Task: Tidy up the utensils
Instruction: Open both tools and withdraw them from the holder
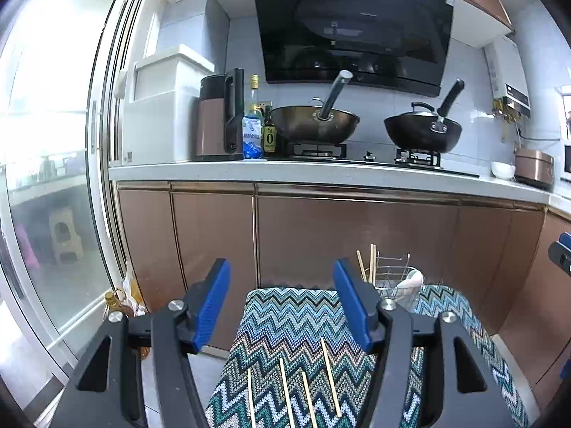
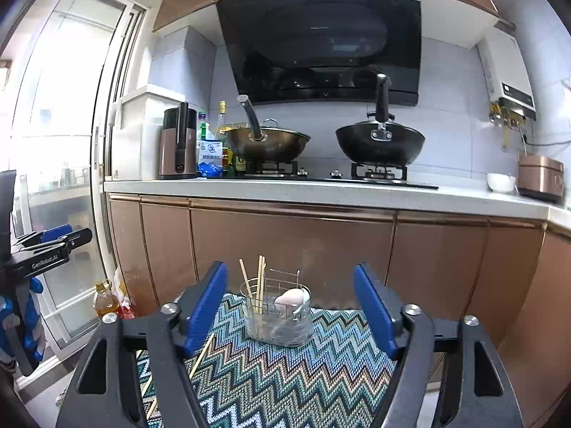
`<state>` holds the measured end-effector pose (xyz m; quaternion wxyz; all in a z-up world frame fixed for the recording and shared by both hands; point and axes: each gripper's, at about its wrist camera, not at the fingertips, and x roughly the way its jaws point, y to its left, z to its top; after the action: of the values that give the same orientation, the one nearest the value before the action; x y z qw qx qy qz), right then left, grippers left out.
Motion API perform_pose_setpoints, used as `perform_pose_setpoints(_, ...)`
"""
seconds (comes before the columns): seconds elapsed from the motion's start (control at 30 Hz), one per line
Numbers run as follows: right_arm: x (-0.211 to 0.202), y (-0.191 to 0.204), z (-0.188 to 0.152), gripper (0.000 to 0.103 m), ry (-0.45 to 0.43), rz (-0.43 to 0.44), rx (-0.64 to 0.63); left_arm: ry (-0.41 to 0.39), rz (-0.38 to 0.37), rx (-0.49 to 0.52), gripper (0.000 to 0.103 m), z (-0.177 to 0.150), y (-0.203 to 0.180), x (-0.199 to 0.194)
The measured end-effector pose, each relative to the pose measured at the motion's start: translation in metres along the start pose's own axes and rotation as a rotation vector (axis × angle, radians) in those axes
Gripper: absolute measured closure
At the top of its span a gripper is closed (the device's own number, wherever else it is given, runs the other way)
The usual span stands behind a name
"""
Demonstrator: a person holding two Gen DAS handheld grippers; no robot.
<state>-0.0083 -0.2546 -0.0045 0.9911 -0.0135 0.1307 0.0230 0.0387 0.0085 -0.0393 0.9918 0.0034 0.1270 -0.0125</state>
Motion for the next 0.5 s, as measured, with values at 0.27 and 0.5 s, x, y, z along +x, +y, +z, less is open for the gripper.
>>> perform_pose_setpoints(0.27, -0.008, -0.009, -0.011, 0.0, 0.002, -0.028, 0.032, -0.017, 0.0, 0.045, 0.044, -0.005, -0.009, -0.009)
perform_pose_setpoints(0.5, -0.009, -0.016, -0.02, 0.0, 0.002, -0.046, 0.05, -0.025, -0.005, 0.044, 0.044, -0.008, -0.009, -0.009)
